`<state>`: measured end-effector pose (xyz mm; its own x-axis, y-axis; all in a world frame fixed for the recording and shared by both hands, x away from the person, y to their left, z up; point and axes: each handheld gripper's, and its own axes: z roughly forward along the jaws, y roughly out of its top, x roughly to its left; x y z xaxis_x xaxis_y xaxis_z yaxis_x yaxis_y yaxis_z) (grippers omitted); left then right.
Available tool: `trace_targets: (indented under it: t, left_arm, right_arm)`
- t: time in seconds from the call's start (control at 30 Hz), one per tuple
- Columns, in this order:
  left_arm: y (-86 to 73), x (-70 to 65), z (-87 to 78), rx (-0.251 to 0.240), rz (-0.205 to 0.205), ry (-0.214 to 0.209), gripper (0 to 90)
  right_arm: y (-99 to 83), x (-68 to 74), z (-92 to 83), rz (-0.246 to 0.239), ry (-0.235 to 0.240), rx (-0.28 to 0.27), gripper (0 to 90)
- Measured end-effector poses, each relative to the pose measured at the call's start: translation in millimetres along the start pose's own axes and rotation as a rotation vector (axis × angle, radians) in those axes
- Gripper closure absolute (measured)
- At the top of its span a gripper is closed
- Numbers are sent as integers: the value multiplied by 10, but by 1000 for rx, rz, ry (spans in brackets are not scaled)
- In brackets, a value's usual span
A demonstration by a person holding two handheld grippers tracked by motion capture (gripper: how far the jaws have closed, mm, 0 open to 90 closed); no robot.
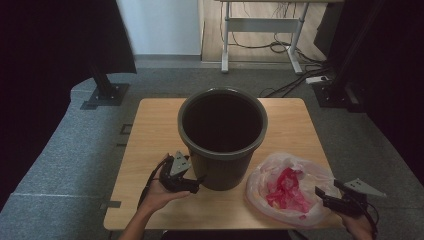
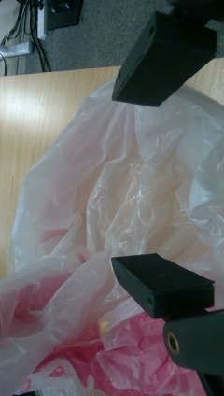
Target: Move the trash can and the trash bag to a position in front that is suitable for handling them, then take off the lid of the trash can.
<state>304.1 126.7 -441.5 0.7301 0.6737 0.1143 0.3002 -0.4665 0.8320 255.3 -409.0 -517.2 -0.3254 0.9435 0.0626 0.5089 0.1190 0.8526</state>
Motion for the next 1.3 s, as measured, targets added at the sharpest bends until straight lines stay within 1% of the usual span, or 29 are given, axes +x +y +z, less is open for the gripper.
trace_targets:
  t: [0.13, 0.2, 0.27, 0.3, 0.53, 0.6, 0.9, 0.93, 0.97, 1.0, 1.07, 1.17, 1.2, 1.23, 1.3]
  left_arm:
    - [-37, 37, -85, -2, -6, 7, 134]
    - [-57, 71, -133, -4, -17, 9, 134]
    - [-63, 82, -146, -5, -20, 10, 134]
    - [-78, 109, -179, -9, -29, 8, 135]
    - [-95, 162, -251, -22, -43, -6, 135]
    - [-95, 179, -270, -26, -43, -13, 135]
    - [-63, 270, -405, -35, -20, -42, 134]
    - [-56, 312, -453, -36, -11, -50, 134]
    - [-54, 336, -479, -36, -12, -62, 135]
    - [-54, 336, -479, -36, -12, -62, 135]
    - [-47, 407, -563, -38, -11, -74, 135]
    - [-36, 478, -648, -49, -14, -82, 136]
    - [-36, 478, -648, -49, -14, -82, 136]
    - [-23, 526, -696, -51, -19, -74, 137]
    - [-13, 557, -724, -54, -22, -79, 137]
  right_arm:
    - [1, -3, -7, 3, -1, 0, 167]
    - [2, -1, -7, 2, -1, -1, 167]
    - [2, 4, -3, -1, 0, 0, 167]
    - [2, 6, 0, -2, 0, 2, 167]
    - [0, 10, 7, -4, 0, 4, 167]
    - [-1, 8, 4, -3, 0, 4, 167]
    - [-11, -3, -4, -1, -4, 4, 168]
    - [-15, -5, -7, 0, -4, 4, 167]
    - [-17, -7, -11, 0, -5, 4, 168]
    - [-19, -8, -15, 2, -7, 3, 168]
    - [-17, -10, -21, 3, -9, 2, 167]
    - [-8, -2, -22, 2, -9, 1, 168]
    - [-8, -2, -22, 2, -9, 1, 168]
    - [-6, 6, -16, -2, -8, 2, 168]
    - [-9, 10, -12, -4, -8, 4, 168]
